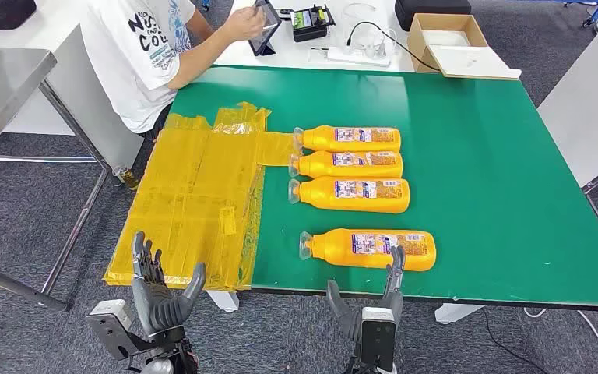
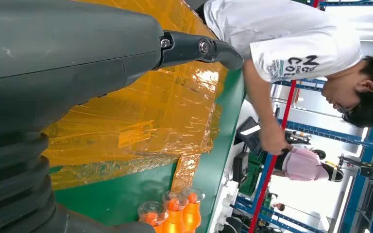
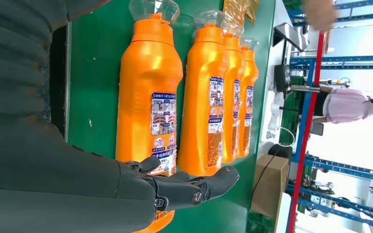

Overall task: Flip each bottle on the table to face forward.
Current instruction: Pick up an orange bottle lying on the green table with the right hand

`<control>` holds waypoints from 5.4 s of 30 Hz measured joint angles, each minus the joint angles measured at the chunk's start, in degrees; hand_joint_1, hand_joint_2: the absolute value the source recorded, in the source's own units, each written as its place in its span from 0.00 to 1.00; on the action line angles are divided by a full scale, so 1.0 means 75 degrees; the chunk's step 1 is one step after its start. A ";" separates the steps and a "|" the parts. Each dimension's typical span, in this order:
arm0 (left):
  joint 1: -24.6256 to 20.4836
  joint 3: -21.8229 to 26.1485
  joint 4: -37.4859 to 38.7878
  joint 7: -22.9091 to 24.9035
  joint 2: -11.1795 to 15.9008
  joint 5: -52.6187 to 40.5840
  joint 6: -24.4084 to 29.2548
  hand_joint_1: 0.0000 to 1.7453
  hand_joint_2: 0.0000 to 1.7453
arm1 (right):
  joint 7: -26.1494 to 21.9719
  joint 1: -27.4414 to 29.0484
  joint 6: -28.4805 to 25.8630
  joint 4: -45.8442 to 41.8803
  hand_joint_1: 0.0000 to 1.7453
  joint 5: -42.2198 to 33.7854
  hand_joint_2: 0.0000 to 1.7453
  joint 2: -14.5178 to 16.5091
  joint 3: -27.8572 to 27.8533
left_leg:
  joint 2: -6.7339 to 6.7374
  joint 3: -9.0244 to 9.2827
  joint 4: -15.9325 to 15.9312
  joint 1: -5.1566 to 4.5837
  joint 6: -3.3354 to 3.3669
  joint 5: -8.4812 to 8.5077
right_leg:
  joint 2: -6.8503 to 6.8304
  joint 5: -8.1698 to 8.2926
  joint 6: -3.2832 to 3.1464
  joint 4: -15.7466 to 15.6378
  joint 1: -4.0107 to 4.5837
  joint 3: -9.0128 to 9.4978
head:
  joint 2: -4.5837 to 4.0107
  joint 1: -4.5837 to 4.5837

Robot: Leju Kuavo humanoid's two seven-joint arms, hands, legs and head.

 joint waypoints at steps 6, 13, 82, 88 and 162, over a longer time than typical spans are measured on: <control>0.0000 0.0000 0.0001 0.0000 0.0000 0.0000 0.0003 0.00 1.00 | 0.0000 -0.0001 0.0000 0.0016 0.00 0.0001 1.00 0.0000 0.0000 | 0.0000 0.0000 0.0000 0.0000 0.0000 0.0000 | 0.0000 0.0000 0.0000 0.0000 0.0000 0.0000 | 0.0000 -0.0001; 0.0000 0.0000 0.0001 0.0000 0.0000 0.0000 0.0003 0.00 1.00 | 0.0000 -0.0002 0.0000 0.0045 0.00 0.0001 1.00 0.0000 0.0000 | 0.0000 0.0000 0.0000 0.0000 0.0000 0.0000 | 0.0000 0.0000 0.0000 0.0000 0.0000 0.0000 | 0.0000 -0.0001; -0.1074 0.0420 0.0799 0.0071 0.0020 -0.1224 -0.0750 0.00 1.00 | 0.4966 -0.2502 0.4581 0.1025 0.00 0.4730 1.00 -0.3206 -0.0701 | -0.0003 0.0003 0.0002 -0.0003 0.0004 0.0003 | -0.0001 0.0006 0.0008 0.0000 -0.0002 0.0010 | 0.0000 -0.0003; -0.1088 0.0425 0.0869 0.0076 0.0020 -0.1224 -0.0752 0.00 1.00 | 0.4966 -0.2718 0.4584 0.1305 0.00 0.4731 1.00 -0.3247 -0.0600 | -0.0003 0.0003 0.0002 -0.0004 0.0005 0.0003 | -0.0001 0.0006 0.0008 0.0000 -0.0003 0.0012 | 0.0000 -0.0003; -0.1814 0.0323 0.2114 -0.0055 0.0061 -0.0987 -0.1079 0.00 1.00 | 0.4318 -0.5775 0.6488 0.4035 0.00 0.2051 1.00 -0.4473 0.3710 | 0.0005 0.0035 0.0006 -0.0003 0.0010 0.0009 | 0.0002 0.0012 0.0012 0.0000 -0.0001 0.0035 | 0.0000 -0.0006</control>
